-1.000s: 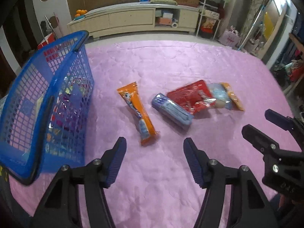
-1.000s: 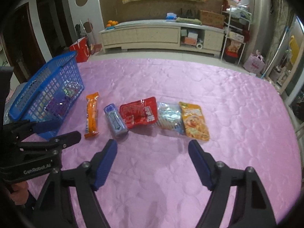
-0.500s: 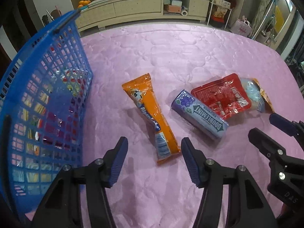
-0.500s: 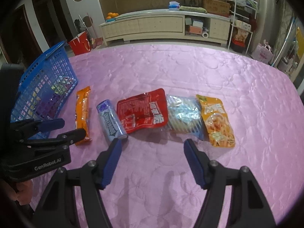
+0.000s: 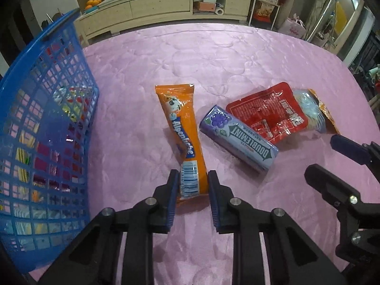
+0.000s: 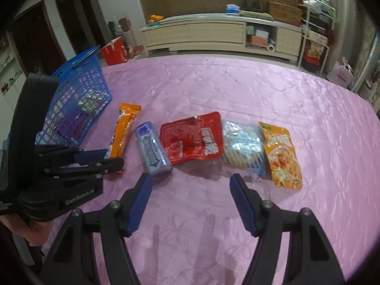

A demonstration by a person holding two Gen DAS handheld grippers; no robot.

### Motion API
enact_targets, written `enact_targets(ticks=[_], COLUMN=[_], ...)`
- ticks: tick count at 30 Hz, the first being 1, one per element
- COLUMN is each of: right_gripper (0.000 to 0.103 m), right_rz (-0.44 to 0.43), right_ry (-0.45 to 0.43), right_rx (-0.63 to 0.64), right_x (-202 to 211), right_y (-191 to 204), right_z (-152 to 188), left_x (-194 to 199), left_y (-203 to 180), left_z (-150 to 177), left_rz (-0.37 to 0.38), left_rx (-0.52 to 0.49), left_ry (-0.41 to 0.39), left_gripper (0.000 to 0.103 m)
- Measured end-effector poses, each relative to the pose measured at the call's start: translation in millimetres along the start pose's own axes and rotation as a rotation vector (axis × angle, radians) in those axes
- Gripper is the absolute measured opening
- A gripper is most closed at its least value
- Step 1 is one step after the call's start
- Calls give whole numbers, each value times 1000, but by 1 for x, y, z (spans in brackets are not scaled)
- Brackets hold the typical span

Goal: Organize snacks
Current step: 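Move the left tool to the orange stick snack and grasp it, then grasp the blue tube candy with the right tool while the left tool holds the orange snack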

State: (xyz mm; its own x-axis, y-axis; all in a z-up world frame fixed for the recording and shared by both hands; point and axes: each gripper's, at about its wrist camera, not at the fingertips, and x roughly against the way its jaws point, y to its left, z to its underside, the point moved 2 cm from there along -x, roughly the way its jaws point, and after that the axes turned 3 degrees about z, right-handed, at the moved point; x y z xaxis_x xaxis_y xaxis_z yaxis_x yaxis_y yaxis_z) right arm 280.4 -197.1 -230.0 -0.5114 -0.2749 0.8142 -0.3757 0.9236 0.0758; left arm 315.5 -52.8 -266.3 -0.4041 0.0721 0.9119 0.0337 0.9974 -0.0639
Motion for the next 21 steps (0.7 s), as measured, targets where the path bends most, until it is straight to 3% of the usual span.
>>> enact_targets(ticks=[9, 13, 17, 21], right_gripper=[71, 58, 56, 46], right_rz=[-44, -73, -86, -84], right_ry=[22, 48, 68, 78], right_rx=[63, 86, 120, 143], right_x=[-14, -27, -37, -46], right_y=[16, 27, 39, 44], right_z=[-7, -10, -12, -15], left_x=[20, 17, 17, 18], left_y=[6, 11, 13, 16], left_z=[15, 16, 17, 20], left_rz=[59, 61, 52, 50], left_rx=[-9, 1, -7, -8], left_ry=[-29, -21, -27, -21], left_gripper=[22, 22, 22, 22])
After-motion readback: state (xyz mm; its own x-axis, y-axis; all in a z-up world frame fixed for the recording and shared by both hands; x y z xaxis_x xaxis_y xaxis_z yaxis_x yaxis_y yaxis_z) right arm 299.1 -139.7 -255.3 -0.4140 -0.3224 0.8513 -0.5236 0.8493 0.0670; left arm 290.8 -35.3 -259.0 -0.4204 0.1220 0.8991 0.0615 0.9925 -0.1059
